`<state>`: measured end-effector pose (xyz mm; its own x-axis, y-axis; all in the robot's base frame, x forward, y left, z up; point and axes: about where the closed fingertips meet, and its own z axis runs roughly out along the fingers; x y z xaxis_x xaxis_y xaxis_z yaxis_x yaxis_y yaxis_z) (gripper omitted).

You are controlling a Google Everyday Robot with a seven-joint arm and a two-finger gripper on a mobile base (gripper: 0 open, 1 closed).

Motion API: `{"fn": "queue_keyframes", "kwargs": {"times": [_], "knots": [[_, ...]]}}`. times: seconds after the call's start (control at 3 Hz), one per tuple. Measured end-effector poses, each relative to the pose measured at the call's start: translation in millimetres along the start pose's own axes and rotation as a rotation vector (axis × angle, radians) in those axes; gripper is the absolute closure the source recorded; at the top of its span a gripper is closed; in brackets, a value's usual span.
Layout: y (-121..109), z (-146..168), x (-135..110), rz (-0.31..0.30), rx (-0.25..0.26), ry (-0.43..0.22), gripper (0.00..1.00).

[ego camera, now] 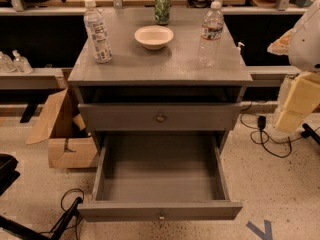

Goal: Place blue plastic bottle into middle drawer

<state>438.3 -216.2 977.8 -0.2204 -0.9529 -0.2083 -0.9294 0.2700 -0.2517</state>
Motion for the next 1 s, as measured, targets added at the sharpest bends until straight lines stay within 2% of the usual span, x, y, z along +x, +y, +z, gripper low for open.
{"fn": "queue_keyframes", "kwargs": {"times": [0.33, 0.67, 1.0], "knots": [[0, 0, 0, 0.0, 0.0, 0.0, 0.0], [-12, 16, -13, -0.007, 0.02, -0.064, 0.0], [-32, 56, -42, -0.001, 0.027, -0.215, 0.0]]}}
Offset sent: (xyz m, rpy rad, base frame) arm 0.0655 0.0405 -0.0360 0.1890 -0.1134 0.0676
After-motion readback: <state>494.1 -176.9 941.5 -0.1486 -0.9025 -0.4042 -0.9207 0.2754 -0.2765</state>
